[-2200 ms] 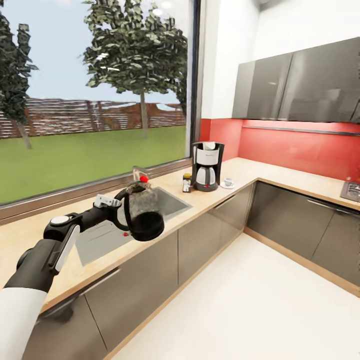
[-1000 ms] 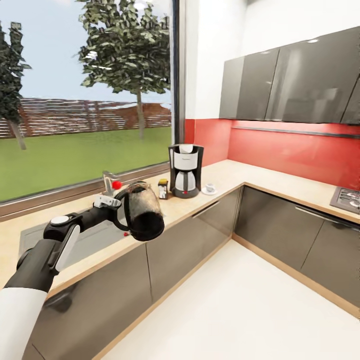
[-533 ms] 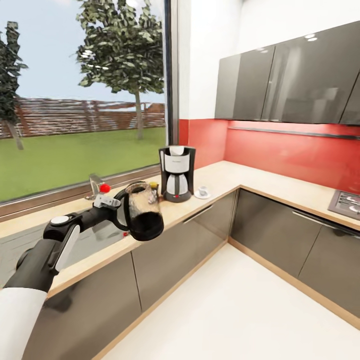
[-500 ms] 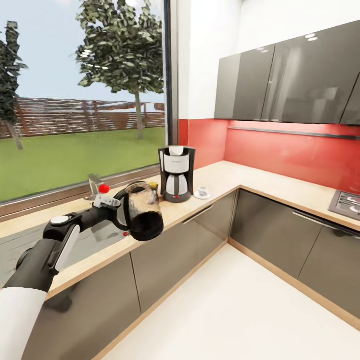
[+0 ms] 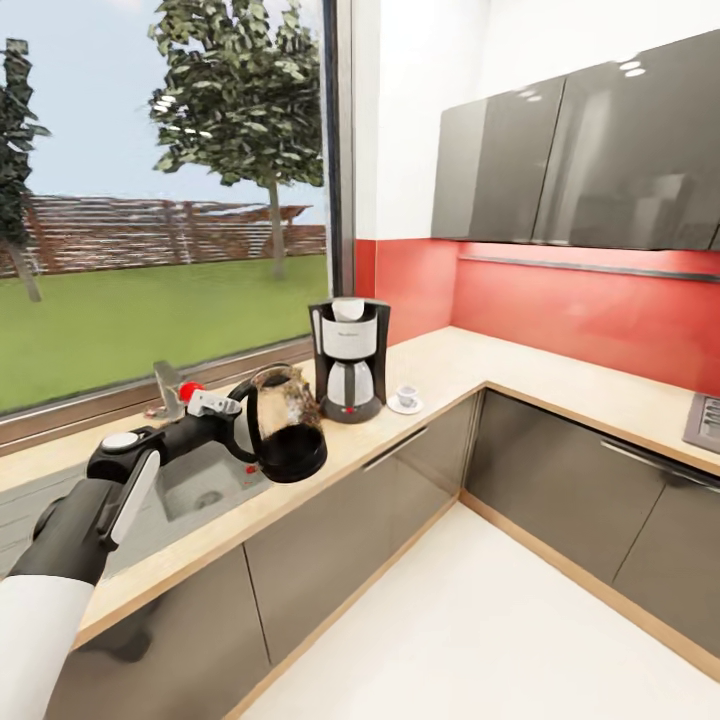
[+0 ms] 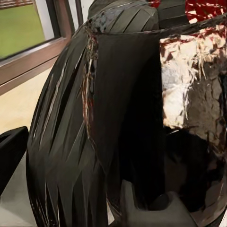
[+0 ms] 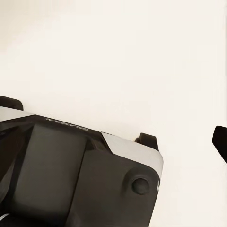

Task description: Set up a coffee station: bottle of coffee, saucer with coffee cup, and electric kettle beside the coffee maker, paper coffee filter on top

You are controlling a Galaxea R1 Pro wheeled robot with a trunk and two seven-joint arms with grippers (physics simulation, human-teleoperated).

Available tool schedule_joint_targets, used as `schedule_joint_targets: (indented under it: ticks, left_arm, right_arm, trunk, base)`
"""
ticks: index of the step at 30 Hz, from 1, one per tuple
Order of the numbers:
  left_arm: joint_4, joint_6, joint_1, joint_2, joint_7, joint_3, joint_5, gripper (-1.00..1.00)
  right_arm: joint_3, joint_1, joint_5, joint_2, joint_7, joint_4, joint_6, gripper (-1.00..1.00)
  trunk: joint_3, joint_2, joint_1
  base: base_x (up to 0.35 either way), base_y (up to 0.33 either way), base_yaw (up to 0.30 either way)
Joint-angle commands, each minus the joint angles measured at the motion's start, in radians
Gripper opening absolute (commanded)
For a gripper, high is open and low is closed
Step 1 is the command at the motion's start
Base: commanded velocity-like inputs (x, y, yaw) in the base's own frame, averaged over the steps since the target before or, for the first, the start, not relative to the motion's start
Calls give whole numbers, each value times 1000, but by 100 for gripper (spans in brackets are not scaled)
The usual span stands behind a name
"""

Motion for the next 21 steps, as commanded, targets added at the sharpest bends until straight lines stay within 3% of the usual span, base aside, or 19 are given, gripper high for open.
schedule_joint_targets:
  ticks: [1,9,13,14,17,18,19,21]
  left_arm:
    - [1,8,-1,1,2,-1,14,-100]
    - [8,-15,38,0,25,-1,11,-100]
    - [10,-85,72,-1,78,-1,-5,-100]
    - [11,-133,110,-13,114,-1,-9,-100]
    - [11,-139,129,-21,119,1,-11,-100]
    - [11,-139,131,-22,119,1,-16,-100]
    - [12,-139,132,-25,120,0,-49,-100]
    - [12,-140,133,-26,121,0,-56,-100]
  right_arm:
    - [6,-1,-1,0,2,-2,6,100]
    - [6,-1,-1,0,2,-2,6,100]
    - [6,-1,-1,1,2,-1,5,100]
    - [6,-1,0,1,2,0,2,100]
    - [6,0,0,0,2,0,1,100]
    - [6,0,0,0,2,0,1,100]
    - [6,0,1,0,2,0,3,100]
    - [6,0,1,0,2,0,3,100]
  trunk:
    - [-2,-2,1]
    - [-2,-2,1]
    - [-2,-2,1]
    - [-2,-2,1]
    - [-2,-2,1]
    - [-2,-2,1]
    - [-2,-2,1]
    - [-2,-2,1]
  base:
    - [334,-1,0]
    - [245,0,0]
    - [14,0,0]
    - [0,0,0]
    - [26,-6,0]
    - [166,-71,0]
    - [261,-132,0]
    - [266,-149,0]
